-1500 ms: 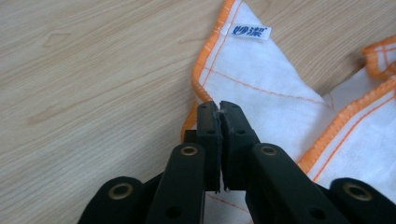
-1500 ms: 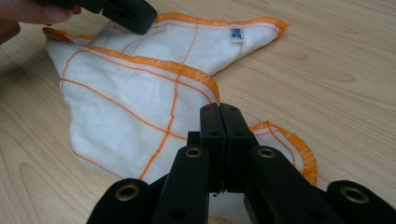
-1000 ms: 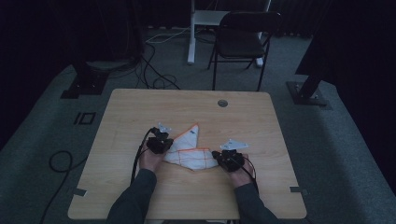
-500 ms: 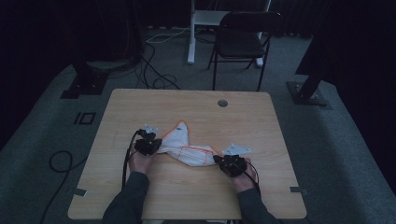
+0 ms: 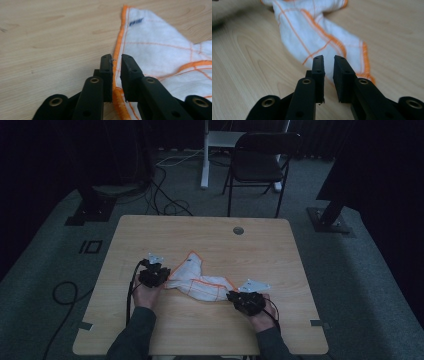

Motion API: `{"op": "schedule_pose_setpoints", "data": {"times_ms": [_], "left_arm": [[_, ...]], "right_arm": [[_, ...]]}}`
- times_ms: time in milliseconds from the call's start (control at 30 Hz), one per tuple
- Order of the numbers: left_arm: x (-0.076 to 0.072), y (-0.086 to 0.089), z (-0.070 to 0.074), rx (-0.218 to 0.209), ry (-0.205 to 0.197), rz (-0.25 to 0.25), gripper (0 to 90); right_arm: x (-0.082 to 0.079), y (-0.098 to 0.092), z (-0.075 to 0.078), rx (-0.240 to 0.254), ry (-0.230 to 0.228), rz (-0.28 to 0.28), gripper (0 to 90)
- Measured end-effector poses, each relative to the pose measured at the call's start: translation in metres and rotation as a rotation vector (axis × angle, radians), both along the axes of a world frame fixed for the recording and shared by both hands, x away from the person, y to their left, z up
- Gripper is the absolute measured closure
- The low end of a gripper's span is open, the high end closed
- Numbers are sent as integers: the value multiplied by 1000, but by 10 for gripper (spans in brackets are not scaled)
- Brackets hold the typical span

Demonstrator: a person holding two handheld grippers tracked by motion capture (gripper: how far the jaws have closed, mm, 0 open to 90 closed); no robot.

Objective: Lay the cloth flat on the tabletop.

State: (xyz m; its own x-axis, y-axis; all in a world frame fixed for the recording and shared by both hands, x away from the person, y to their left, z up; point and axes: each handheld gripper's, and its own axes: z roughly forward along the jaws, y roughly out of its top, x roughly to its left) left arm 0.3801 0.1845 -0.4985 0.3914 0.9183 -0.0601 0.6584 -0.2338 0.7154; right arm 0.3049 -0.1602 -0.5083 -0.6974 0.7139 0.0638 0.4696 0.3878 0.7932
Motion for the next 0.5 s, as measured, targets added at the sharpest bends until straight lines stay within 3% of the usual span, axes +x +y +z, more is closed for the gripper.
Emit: {"op": "schedule_pose_setpoints", "data": {"times_ms": [67, 133, 333, 500], "left_arm": [[-3, -4, 6, 1, -15, -31, 760], [-4, -6, 7, 1, -14, -39, 751], [-7, -20, 5, 10, -8, -90, 737], [-8, -30, -1, 31, 12, -121, 727]], "right_arm": [[6, -7, 8, 9, -32, -48, 781], [12, -11, 9, 14, -32, -80, 785], [26, -19, 6, 9, -15, -130, 798], [36, -15, 1, 4, 2, -138, 799]]}}
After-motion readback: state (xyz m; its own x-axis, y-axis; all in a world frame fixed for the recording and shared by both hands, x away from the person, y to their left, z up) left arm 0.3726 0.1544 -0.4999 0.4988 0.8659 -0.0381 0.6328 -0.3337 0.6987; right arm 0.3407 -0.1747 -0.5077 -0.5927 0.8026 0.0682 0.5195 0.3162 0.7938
